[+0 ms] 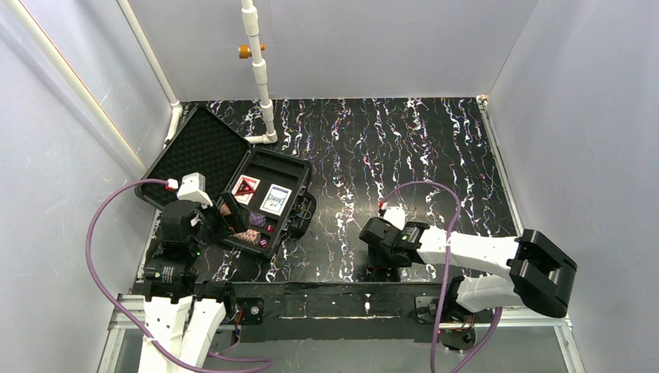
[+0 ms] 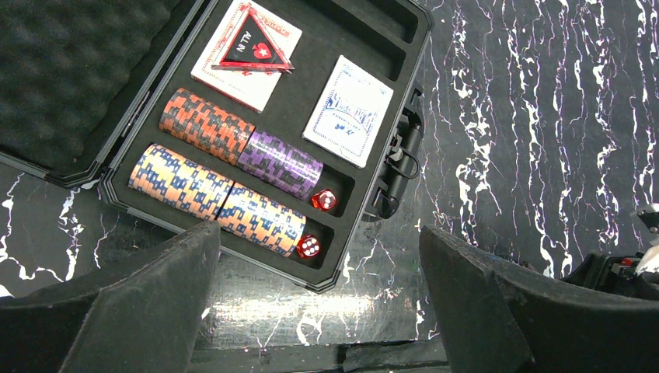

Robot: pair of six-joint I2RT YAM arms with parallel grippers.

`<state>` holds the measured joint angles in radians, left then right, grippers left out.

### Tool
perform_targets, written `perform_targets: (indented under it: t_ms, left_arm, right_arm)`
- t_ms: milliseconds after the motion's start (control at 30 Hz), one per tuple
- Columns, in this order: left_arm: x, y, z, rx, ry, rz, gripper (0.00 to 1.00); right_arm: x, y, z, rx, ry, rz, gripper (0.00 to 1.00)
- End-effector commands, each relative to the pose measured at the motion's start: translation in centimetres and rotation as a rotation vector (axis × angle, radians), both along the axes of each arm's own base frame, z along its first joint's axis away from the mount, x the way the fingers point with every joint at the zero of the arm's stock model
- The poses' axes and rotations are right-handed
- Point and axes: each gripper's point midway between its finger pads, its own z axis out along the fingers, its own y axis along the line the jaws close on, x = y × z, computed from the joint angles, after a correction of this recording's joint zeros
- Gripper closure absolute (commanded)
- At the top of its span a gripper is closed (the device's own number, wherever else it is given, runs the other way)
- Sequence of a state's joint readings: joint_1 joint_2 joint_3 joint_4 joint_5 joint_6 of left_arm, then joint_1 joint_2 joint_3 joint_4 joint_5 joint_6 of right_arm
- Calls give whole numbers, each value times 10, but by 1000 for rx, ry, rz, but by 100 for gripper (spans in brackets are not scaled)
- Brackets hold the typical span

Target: Pack up texas hold em set

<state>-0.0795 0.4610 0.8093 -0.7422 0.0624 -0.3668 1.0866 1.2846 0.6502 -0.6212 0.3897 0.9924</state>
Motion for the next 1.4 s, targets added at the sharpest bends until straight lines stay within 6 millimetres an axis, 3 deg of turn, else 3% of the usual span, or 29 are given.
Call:
perform_targets:
  t_ms: [0,533,1100,1367]
  left_arm:
    - [-2,3,-4,17,15,6,1]
    - [0,3,-7,17,30,8,1]
    - [-2,4,-5,17,14,16,0]
    - [-3,4,-3,16,5,15,1]
  right_arm:
    - [9,12,17,94,-62,12,59]
    - [28,45,88,370,-242,61,65]
    - [59,110,176,484,-414,280,66]
    - [71,149,200,478,-449,432,67]
